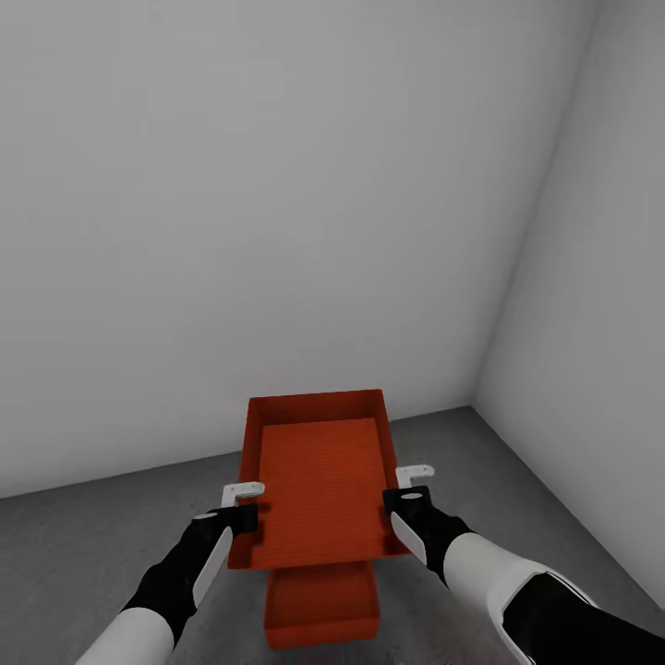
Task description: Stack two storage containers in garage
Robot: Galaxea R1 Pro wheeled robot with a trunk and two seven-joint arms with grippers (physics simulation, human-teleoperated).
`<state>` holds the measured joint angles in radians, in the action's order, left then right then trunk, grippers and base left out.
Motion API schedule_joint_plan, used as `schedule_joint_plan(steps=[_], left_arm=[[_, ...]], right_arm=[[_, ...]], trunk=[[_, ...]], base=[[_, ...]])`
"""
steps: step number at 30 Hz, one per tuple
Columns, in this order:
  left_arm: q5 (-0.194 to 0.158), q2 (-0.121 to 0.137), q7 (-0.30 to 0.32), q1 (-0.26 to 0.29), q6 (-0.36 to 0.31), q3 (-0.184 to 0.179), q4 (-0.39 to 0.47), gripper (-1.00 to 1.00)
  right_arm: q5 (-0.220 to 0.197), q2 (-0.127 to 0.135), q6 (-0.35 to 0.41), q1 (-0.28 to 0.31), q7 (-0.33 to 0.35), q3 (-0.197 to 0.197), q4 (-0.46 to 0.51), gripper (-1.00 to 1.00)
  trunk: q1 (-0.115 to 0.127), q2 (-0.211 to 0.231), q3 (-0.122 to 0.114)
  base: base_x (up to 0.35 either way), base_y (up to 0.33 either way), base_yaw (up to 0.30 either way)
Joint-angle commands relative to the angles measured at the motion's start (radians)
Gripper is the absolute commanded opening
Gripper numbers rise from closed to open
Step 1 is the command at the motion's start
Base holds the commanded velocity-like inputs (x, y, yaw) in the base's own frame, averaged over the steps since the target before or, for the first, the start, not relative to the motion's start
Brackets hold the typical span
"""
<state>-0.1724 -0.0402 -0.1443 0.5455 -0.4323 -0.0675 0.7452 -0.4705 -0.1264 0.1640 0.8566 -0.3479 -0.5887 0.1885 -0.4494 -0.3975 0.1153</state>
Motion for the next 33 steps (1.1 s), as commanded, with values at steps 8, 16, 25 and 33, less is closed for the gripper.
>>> schedule_joint_plan(steps=[8,16,25,33], left_arm=[[0.059,0.01,-0.023,0.001,0.024,-0.005,0.003,-1.0],[0.059,0.01,-0.023,0.001,0.024,-0.005,0.002,-1.0],[0.059,0.01,-0.023,0.0,0.024,-0.005,0.002,-1.0],[0.059,0.01,-0.023,0.001,0.024,-0.005,0.002,-1.0]], right_arm=[[-0.042,0.001,0.005,0.001,0.018,-0.02,0.0,-1.0],[-0.042,0.001,0.005,0.001,0.018,-0.02,-0.001,-1.0],[-0.042,0.001,0.005,0.001,0.018,-0.02,-0.001,-1.0],[-0.042,0.001,0.004,0.001,0.018,-0.02,-0.001,-1.0]], trunk=[[-0.001,-0.003,0.015],[-0.001,-0.003,0.028],[-0.001,-0.003,0.043],[-0.001,-0.003,0.056]], base=[[0.0,0.0,0.0],[0.0,0.0,0.0],[0.0,0.0,0.0],[0.0,0.0,0.0]])
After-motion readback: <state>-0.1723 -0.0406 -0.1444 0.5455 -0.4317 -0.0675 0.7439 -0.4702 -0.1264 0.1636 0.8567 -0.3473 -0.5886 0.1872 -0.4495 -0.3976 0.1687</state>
